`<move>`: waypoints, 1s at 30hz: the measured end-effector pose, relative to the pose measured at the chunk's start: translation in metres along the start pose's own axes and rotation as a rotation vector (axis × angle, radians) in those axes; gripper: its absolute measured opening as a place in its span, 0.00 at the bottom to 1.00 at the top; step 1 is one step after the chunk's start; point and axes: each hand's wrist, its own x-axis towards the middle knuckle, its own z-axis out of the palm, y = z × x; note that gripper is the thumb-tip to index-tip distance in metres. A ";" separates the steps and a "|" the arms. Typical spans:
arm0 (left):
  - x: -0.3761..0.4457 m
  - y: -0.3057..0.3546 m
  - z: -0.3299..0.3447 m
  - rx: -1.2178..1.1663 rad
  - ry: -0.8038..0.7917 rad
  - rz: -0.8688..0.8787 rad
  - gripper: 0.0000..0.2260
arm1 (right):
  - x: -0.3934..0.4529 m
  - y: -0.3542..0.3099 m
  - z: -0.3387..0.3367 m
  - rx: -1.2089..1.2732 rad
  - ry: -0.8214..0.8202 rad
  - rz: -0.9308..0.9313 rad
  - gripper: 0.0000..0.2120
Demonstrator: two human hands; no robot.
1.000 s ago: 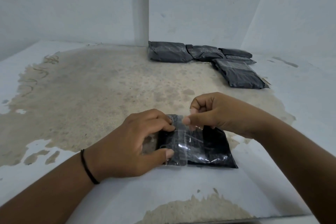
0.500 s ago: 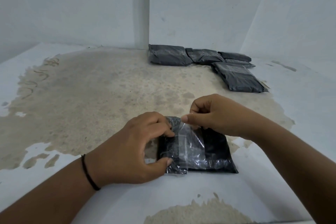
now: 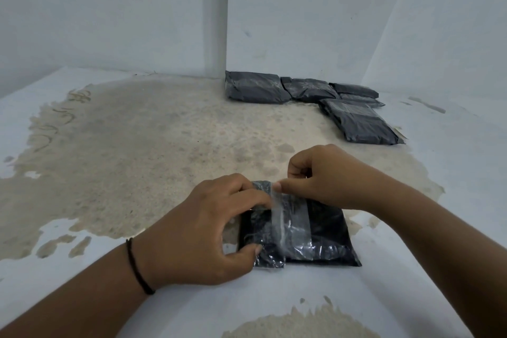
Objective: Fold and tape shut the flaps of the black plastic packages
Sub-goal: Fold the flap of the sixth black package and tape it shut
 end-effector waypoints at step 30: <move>0.010 0.004 -0.001 -0.038 -0.010 0.025 0.16 | -0.051 0.017 0.006 -0.209 -0.172 -0.009 0.36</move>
